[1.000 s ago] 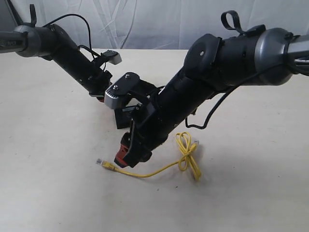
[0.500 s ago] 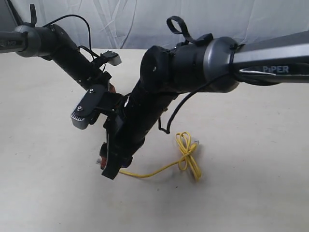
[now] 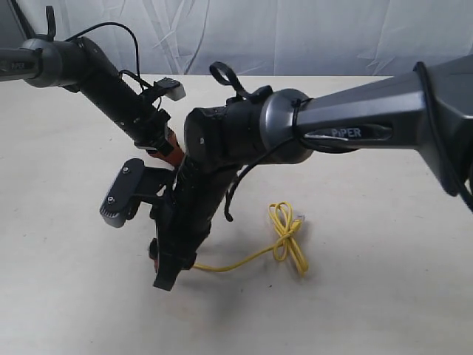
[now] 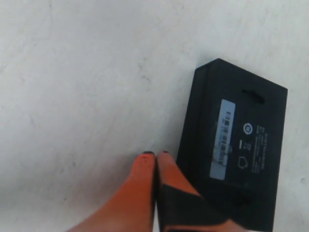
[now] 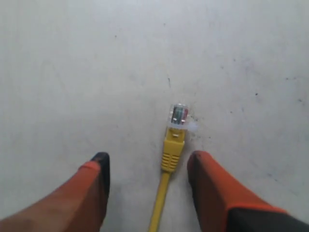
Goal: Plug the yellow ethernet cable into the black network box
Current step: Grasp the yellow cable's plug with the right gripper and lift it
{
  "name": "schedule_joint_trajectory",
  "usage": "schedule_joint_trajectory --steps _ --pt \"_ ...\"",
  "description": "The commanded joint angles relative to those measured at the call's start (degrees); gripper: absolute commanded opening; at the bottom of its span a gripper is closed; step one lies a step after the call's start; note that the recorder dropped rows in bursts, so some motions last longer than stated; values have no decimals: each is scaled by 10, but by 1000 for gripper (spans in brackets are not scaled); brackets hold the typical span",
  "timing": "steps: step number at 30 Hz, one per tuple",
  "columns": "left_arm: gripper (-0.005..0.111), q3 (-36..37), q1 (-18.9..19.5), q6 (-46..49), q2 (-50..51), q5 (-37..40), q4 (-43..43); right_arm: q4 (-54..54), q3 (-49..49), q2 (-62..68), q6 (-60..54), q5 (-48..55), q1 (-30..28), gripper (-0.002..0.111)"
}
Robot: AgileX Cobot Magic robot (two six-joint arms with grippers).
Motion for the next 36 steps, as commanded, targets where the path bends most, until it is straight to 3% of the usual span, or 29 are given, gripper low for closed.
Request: schedule_joint_trajectory --steps 1,19,21,25,31,36 --pt "0 -3 0 2 0 -1 -10 -11 -8 15 -2 -5 0 50" --pt "0 -3 0 2 0 0 -12 -34 -8 30 -2 -36 -1 49" --pt "0 -3 0 2 0 0 -12 -34 -8 34 -2 -36 -1 42" --pt "0 -3 0 2 0 0 -12 -32 -8 40 -2 -29 -1 2" --pt "0 -3 0 2 0 -1 -13 -56 -8 33 28 -8 -1 0" --pt "0 -3 0 2 0 -3 -12 -163 -11 -4 204 20 -3 0"
